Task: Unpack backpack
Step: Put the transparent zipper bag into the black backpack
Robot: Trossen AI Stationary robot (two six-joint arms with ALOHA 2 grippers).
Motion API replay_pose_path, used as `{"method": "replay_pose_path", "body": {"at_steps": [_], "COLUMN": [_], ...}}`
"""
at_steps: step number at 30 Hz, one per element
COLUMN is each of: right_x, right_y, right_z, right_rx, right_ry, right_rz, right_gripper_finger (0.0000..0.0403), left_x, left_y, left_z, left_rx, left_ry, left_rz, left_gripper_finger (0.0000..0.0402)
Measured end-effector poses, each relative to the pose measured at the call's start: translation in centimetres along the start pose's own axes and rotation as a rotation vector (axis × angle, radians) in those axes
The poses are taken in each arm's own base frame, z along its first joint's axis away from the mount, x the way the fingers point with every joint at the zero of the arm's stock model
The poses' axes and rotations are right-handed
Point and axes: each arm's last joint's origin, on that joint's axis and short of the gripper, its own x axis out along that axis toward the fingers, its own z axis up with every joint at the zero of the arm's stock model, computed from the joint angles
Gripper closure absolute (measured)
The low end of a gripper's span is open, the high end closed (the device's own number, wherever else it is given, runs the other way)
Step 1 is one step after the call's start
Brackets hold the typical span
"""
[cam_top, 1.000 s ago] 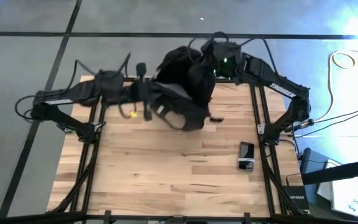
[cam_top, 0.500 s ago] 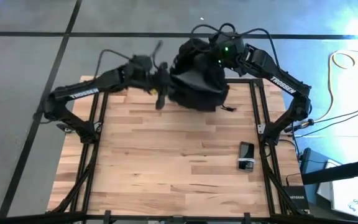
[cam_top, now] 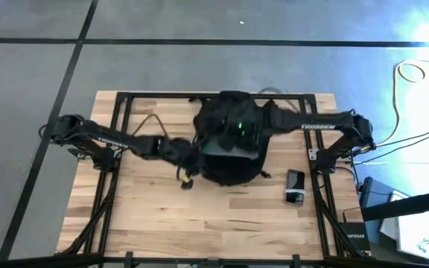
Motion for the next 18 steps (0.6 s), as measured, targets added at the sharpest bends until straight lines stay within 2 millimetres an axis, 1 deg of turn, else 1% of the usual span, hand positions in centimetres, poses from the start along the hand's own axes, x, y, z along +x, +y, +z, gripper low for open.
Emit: {"method": "replay_pose_path", "body": {"at_steps": [2, 5, 9, 12, 13, 15, 18], "right_x": [0.5, 0.7, 0.1, -0.4, -0.5, -0.6, -0.6], "right_y": [1.2, 2.5, 3.8, 4.6, 4.8, 5.1, 5.4], "right_z": [-1.3, -2.5, -2.9, -2.8, -2.7, -2.6, -2.5], "right_rx": [-0.011, -0.028, -0.056, -0.068, -0.074, -0.078, -0.076], "right_ry": [-0.012, -0.023, -0.051, -0.087, -0.101, -0.123, -0.114], "right_rz": [0.015, 0.005, -0.017, -0.005, 0.002, 0.018, 0.093], "right_gripper_finger": [0.0402, 0.0402, 0.0402, 0.0402, 0.0402, 0.0402, 0.0402], "left_x": [0.3, 0.5, 0.3, 0.0, 0.0, -0.1, -0.1], "left_y": [-1.4, -3.6, -6.3, -7.6, -7.9, -8.2, -8.4], "left_z": [-1.7, -3.7, -5.8, -6.4, -6.4, -6.5, -6.0], "left_rx": [-0.011, 0.011, 0.043, 0.004, -0.018, -0.009, 0.002], "left_ry": [-0.002, -0.032, -0.058, -0.067, -0.068, -0.072, -0.118], "left_rz": [-0.016, -0.014, -0.062, -0.064, -0.053, -0.051, -0.031], "left_gripper_finger": [0.0401, 0.0401, 0.0401, 0.0395, 0.0386, 0.0358, 0.0300]}}
